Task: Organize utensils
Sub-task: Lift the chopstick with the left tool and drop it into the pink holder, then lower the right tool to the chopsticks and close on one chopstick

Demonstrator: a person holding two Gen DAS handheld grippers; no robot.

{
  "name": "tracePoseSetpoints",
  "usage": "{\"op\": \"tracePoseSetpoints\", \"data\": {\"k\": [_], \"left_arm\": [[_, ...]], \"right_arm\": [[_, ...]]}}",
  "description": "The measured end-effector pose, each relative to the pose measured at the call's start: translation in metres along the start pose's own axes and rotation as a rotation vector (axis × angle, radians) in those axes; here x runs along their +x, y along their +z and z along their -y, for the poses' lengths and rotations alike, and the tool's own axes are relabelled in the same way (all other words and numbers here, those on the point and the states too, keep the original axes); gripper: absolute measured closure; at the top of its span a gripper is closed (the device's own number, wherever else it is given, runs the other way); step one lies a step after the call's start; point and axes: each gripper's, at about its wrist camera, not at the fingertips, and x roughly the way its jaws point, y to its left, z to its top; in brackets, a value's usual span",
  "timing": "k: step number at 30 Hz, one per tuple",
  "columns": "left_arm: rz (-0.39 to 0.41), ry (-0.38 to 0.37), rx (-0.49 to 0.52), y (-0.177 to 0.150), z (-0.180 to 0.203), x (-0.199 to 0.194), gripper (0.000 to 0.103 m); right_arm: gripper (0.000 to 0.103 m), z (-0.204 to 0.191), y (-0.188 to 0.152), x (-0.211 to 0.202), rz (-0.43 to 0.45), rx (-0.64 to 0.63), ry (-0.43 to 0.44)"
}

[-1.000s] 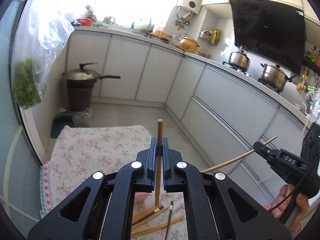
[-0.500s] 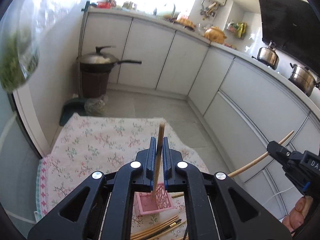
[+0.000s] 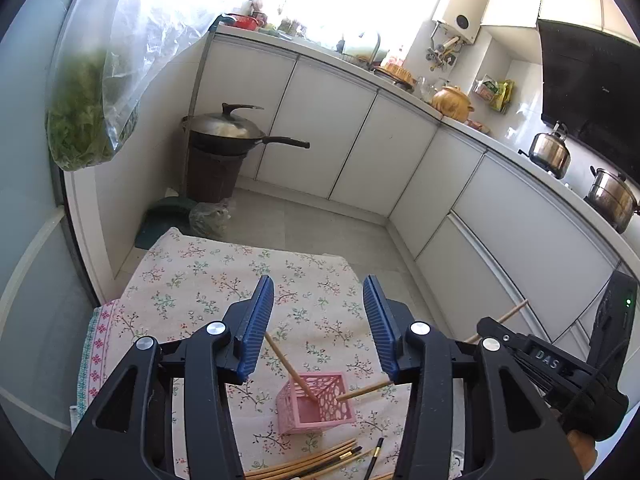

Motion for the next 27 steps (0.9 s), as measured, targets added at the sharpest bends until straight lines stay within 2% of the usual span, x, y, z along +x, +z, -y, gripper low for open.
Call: {"op": "tracePoseSetpoints", "data": {"k": [3, 7, 10, 14, 19, 27], "left_arm": [[-0.016, 0.004, -0.003, -0.003, -0.001, 0.005, 0.058], [-0.031, 0.033, 0.029, -0.009, 0.003, 0.011, 0.052], [-0.014, 0.064, 0.086, -0.014, 0.012, 0.009, 0.047], [0.017, 0.082, 0.123, -0.017, 0.023, 0.002, 0.04], [0.034, 0.1, 0.151, -0.022, 0.031, -0.004, 0.032], [0.039, 0.133, 0.167, -0.032, 0.031, -0.012, 0.02]], "right_arm": [[0.095, -0.002, -0.002, 0.018, -0.001, 0.012, 0.016], [0.092, -0.002, -0.007, 0.032, -0.017, 0.026, 0.025], [0.09, -0.009, -0.01, 0.02, 0.018, -0.026, 0.006], [0.073, -0.013, -0.016, 0.002, 0.052, -0.067, -0.009], [0.07, -0.011, -0.025, -0.016, 0.063, -0.1, -0.024], [0.06, -0.009, -0.04, -0.035, 0.083, -0.15, -0.065]]}}
